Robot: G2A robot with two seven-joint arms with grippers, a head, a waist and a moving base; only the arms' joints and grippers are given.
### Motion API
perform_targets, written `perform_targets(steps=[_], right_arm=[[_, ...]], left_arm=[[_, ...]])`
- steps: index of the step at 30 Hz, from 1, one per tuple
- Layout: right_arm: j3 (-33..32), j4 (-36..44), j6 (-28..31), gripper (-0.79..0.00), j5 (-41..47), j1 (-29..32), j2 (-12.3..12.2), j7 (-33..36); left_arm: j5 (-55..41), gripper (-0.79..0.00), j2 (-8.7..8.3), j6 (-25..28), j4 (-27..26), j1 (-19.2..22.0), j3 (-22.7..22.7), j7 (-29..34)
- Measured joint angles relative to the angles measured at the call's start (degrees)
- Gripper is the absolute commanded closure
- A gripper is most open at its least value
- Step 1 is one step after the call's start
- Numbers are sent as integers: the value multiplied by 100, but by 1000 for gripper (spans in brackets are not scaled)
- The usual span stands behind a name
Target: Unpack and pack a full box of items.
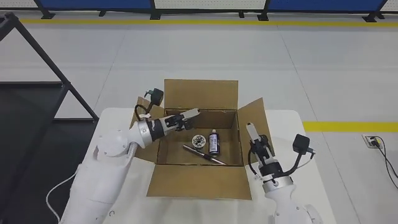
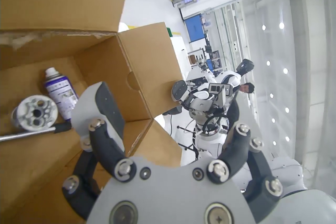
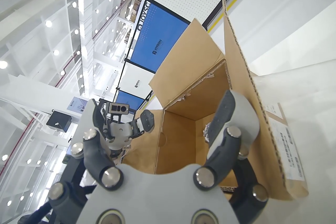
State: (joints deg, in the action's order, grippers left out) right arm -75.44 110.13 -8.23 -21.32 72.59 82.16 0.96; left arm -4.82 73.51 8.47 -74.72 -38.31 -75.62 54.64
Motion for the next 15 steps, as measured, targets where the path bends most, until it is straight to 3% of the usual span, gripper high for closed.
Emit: perform_targets(steps=[7, 15], right_arm=[[44, -92, -76, -785, 16, -147, 16, 24], [64, -182, -199, -785, 124, -229, 45, -115]], left_arm=[[226, -785, -221, -343, -1269, -1114, -868, -212], [294, -785, -343, -439, -1618, -1720, -1427, -605]])
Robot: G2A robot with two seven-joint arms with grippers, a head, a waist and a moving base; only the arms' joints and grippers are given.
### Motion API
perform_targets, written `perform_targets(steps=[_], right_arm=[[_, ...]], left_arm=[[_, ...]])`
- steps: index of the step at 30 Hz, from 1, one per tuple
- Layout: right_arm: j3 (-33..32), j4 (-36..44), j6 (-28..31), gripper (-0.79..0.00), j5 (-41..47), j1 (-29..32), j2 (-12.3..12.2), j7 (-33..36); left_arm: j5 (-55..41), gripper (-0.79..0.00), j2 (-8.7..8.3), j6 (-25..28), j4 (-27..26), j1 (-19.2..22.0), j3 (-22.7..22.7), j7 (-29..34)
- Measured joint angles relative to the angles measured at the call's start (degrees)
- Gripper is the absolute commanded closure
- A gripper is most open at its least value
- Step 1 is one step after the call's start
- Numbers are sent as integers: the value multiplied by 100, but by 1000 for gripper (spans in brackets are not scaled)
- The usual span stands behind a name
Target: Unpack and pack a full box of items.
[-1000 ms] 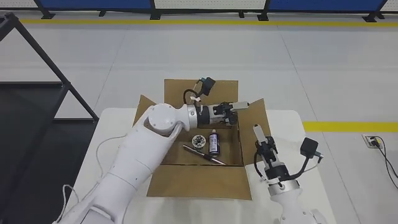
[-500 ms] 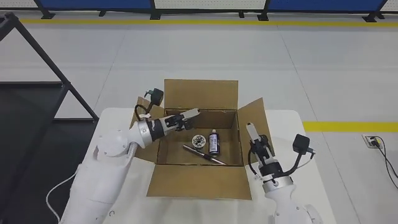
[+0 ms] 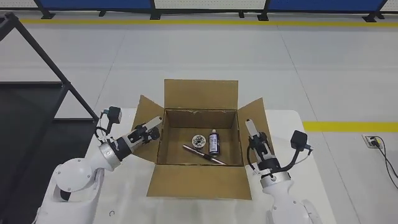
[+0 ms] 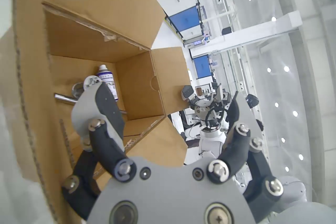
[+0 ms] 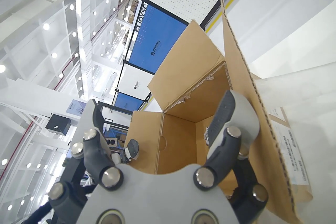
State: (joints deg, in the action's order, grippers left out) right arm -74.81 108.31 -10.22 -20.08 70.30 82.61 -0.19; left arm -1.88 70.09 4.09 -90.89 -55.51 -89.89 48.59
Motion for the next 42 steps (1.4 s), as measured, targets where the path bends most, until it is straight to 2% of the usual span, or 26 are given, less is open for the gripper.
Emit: perform_targets(steps=[7, 14, 29, 42], right_arm=[[-33, 47, -17, -785, 75, 100, 13, -123], [-37, -110, -76, -785, 265, 99, 34, -147], [-64, -473, -316, -785, 546, 60, 75, -217], [-87, -614, -283, -785, 627, 45, 93, -218]], left_arm=[[-94, -785, -77, -6, -179, -393, -311, -167], [-222, -785, -131, 18, -135, -611, -410, -169], [-447, -785, -222, 44, -80, -751, -400, -179], [-646, -785, -285, 118, -173, -756, -306, -154]])
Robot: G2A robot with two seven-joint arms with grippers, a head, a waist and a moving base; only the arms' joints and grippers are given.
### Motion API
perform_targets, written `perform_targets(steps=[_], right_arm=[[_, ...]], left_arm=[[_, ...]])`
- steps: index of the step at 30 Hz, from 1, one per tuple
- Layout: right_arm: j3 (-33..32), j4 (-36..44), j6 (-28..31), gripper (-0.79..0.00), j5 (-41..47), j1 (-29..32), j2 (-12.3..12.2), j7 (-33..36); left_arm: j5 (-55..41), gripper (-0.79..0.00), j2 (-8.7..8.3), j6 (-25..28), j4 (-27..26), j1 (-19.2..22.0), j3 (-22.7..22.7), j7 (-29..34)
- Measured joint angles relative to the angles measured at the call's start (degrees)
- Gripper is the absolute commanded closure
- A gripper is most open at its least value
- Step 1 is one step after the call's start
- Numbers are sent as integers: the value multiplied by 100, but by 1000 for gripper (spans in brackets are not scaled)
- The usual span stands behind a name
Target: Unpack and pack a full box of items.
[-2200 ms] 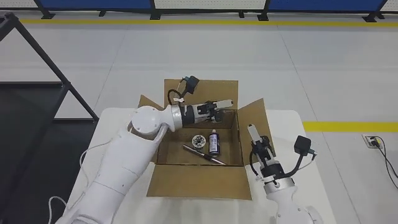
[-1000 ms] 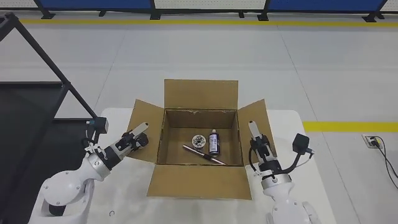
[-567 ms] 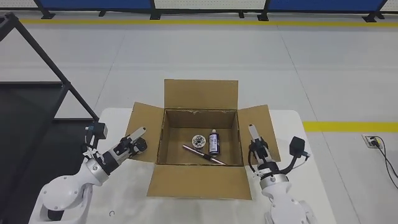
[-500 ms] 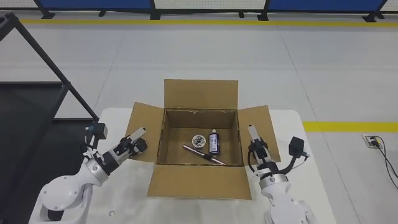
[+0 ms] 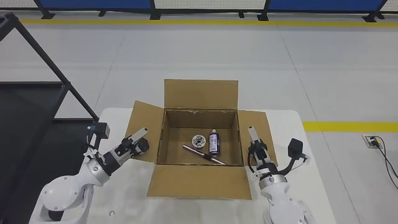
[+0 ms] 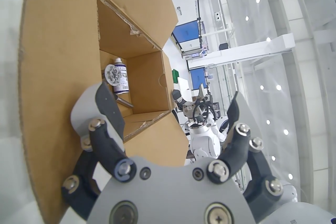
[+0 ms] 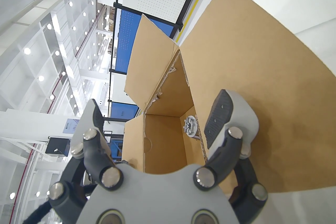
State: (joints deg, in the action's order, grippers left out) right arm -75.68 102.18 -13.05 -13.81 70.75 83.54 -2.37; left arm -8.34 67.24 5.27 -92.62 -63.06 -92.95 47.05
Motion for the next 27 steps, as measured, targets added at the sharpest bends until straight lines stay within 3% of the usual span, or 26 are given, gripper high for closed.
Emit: perform_targets(steps=[14, 27], right_arm=[[31, 55, 106, -785, -47, 17, 13, -8], [128, 534, 969, -785, -245, 208, 24, -356]], left_arm=[[-124, -785, -64, 13, -20, -14, 101, -40], [-228, -785, -119, 70, 4, 3, 172, -63]])
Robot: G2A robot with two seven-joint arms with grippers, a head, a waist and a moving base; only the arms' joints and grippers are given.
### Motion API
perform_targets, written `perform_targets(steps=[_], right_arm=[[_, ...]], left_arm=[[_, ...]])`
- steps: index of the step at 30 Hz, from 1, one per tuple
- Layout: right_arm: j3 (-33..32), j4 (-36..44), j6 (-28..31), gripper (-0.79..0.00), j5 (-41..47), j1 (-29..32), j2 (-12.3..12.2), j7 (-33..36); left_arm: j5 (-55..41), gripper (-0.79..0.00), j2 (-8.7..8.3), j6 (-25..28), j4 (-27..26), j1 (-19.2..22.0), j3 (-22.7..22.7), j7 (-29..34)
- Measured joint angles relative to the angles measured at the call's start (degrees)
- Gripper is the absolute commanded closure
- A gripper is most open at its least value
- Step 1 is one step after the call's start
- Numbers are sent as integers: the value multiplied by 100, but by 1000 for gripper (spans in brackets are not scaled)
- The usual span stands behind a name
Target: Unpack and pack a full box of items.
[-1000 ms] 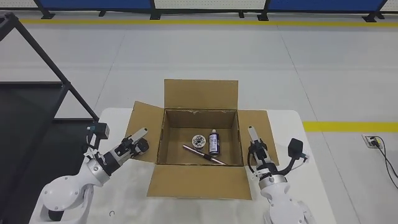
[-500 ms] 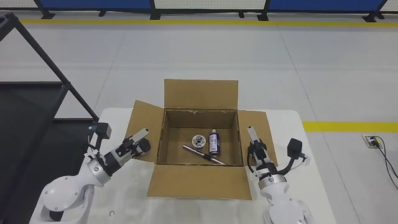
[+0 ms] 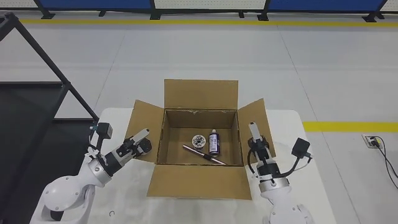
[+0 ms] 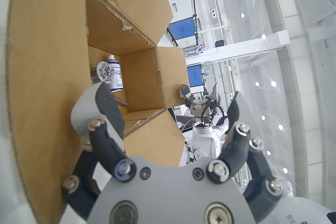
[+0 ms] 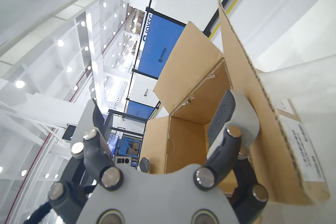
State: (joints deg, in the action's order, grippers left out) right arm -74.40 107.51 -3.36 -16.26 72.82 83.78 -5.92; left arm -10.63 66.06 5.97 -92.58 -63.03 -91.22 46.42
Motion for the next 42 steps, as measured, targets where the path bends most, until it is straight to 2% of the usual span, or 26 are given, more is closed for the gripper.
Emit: perform_targets(steps=[4, 8, 25, 28, 33, 38, 42], right_arm=[[2, 141, 374, -785, 131, 76, 19, -264], [12, 221, 577, -785, 290, 113, 26, -232], [73, 231, 471, -785, 292, 52, 31, -107], [328, 403, 486, -785, -161, -57, 13, 301], [912, 543, -274, -785, -1028, -609, 32, 1272], [1533, 221, -1585, -785, -1511, -1618, 150, 2195], [1871, -393, -2725, -785, -1579, -2458, 283, 2753]], left_arm=[[-49, -785, -17, 36, 11, 5, 16, -3], [-120, -785, -33, 84, 14, 0, 15, -4], [-183, -785, -47, 88, 54, 19, 25, 32], [-233, -785, -43, 95, 13, -15, 21, -49], [-563, -785, -45, 192, -129, -127, -104, -304], [-1012, -785, -65, 315, -44, -215, -319, -313], [-1270, -785, -81, 403, -17, -293, -437, -265]])
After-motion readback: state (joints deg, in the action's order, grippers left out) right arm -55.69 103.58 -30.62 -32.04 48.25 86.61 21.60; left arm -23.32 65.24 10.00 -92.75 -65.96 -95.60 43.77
